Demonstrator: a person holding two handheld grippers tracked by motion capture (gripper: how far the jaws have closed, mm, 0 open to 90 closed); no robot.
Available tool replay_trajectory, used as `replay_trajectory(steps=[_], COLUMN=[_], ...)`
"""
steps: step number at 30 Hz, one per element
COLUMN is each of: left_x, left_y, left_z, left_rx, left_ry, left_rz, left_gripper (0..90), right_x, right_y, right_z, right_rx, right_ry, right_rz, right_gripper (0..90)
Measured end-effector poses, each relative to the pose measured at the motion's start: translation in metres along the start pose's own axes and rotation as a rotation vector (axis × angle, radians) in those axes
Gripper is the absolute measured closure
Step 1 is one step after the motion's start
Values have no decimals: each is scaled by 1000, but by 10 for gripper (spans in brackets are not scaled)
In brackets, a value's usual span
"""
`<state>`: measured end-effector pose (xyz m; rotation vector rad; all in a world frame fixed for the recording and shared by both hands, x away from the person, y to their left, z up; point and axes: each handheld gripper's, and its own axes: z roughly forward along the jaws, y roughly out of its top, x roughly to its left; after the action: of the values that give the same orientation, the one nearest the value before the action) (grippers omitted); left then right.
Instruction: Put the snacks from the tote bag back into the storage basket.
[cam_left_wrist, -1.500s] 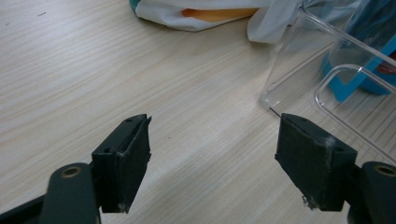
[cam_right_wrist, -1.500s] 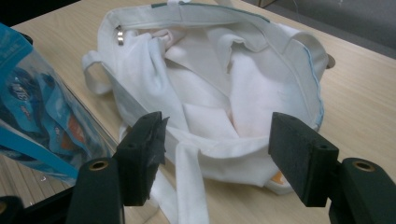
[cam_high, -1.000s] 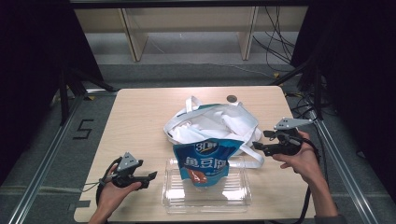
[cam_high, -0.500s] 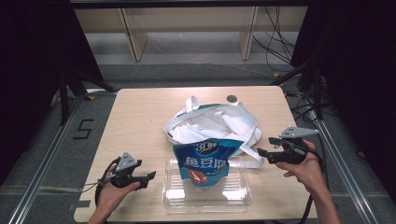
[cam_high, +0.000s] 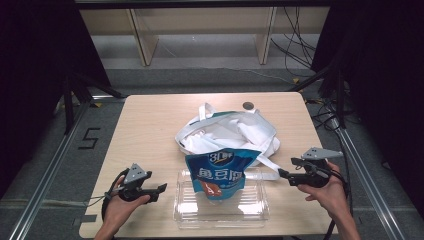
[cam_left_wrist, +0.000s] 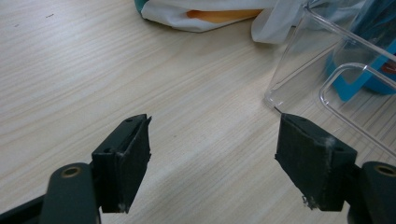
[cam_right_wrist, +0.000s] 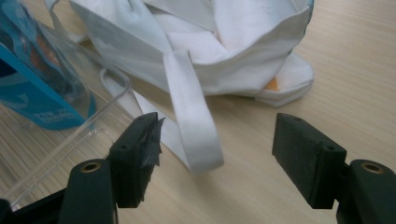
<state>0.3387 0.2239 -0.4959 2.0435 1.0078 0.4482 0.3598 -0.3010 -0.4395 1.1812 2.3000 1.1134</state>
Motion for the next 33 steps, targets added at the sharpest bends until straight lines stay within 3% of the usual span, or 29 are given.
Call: replay_trajectory(steps=[6,7,9,10,11,12,13,14,15,16,17,18,19,20,22,23,26,27,29,30,33], left_x=[0,-1,0,-1,-1,-1,0,-2,-2,0,0,0,-1,0,0,0,-1,-1,-2,-1,-1], left_y=[0,0,0,0,0,0,0,0,0,0,0,0,0,0,0,0,0,0,0,0,0], left_z=[0,1,0,1,1,0,0,2,2,0,0,1,2,1,1,0,1,1,2,1,1], left_rx=[1,-9,2,-10,-8,0,3,-24,-19,8,5,2,-12,1,2,6,-1,-5,-5,6,1], left_ry=[0,6,-1,4,2,-2,-2,-1,-3,-5,-5,-6,-5,-7,-6,-5,-3,-1,-2,-4,-3], left_rz=[3,-14,5,-10,-13,-8,4,-25,-23,11,7,3,-9,5,6,6,-4,-9,-9,7,1], left_gripper=[254,254,254,254,254,254,254,254,254,254,254,254,254,254,254,254,254,254,254,254,254], right_x=[4,2,6,5,6,4,7,8,8,7,11,8,11,10,15,13,19,17,22,22,22], right_y=[-13,-15,-19,-20,-23,-24,-25,-27,-29,-30,-32,-33,-36,-37,-42,-44,-48,-49,-54,-54,-59], right_z=[2,1,1,2,2,3,2,2,2,2,2,3,4,4,6,7,7,8,7,7,6], right_rx=[12,13,14,5,11,9,19,18,22,11,17,3,5,11,19,18,32,32,43,46,51], right_ry=[9,2,10,9,12,10,-3,11,4,-7,4,0,-5,-7,-3,-3,-6,-2,-16,-22,-29], right_rz=[22,7,58,30,44,22,51,52,54,25,70,28,50,29,63,28,55,20,32,25,-5], right_gripper=[312,310,310,310,309,309,309,309,308,308,308,307,308,308,307,307,305,301,294,294,295])
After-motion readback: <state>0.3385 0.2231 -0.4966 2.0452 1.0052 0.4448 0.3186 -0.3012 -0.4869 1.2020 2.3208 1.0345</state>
